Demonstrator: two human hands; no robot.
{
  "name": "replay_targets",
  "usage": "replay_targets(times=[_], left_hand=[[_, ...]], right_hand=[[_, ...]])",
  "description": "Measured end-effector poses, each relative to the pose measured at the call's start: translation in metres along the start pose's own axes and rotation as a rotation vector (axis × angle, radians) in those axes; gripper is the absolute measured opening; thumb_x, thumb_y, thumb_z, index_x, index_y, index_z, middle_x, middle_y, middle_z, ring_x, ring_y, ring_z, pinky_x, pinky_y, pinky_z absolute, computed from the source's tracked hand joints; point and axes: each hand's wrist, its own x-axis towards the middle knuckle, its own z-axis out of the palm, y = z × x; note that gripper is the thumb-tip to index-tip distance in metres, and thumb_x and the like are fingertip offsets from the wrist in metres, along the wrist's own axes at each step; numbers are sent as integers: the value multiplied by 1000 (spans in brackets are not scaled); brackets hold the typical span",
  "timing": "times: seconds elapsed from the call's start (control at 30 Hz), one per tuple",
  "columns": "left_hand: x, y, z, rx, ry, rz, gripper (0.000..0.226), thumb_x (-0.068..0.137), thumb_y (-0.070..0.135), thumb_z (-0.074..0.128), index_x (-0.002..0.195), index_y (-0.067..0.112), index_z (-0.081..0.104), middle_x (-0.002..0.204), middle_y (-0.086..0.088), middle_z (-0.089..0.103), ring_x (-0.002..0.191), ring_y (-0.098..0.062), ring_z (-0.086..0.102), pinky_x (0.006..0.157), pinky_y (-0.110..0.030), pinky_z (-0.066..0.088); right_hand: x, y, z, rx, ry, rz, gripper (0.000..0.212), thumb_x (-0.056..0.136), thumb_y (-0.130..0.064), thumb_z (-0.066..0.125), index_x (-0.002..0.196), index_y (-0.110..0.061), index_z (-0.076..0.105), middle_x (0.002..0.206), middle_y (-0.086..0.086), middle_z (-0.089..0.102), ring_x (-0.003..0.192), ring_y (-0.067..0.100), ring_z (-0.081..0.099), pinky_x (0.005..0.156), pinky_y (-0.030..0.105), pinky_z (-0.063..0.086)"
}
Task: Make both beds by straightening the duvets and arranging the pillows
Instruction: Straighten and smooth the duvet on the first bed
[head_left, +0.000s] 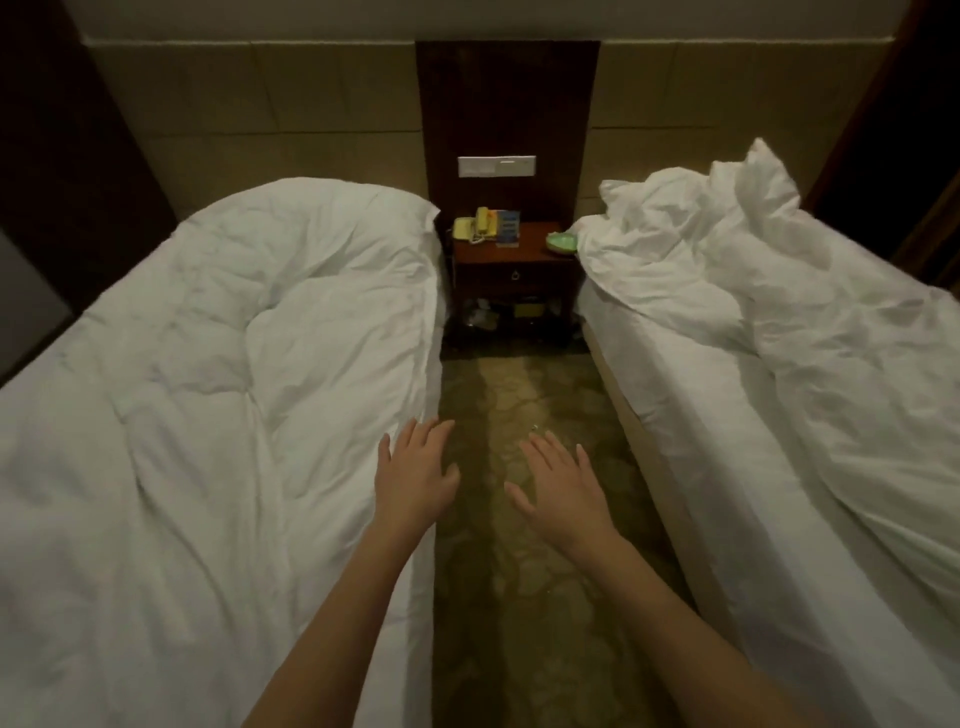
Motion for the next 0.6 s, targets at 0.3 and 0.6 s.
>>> replay_targets(times=[0.3, 0.6], left_hand=[[95, -20, 7, -26, 47, -225, 57, 95, 31, 44, 148, 28, 24, 156, 5, 23, 147, -18, 9, 118, -45, 5], [233, -88, -17, -34, 123, -440, 57, 96, 29, 44, 148, 27, 23, 155, 6, 23, 146, -16, 9, 117, -43, 5]], right_hand=[[141, 11, -22, 17, -35, -235, 62, 100, -51, 29, 152, -22, 13, 160, -3, 7, 147, 14, -2, 118, 41, -6], [332, -21, -23, -38, -33, -455, 64, 99, -54, 30, 152, -23, 14, 160, -5, 10, 147, 12, 2, 112, 34, -12]])
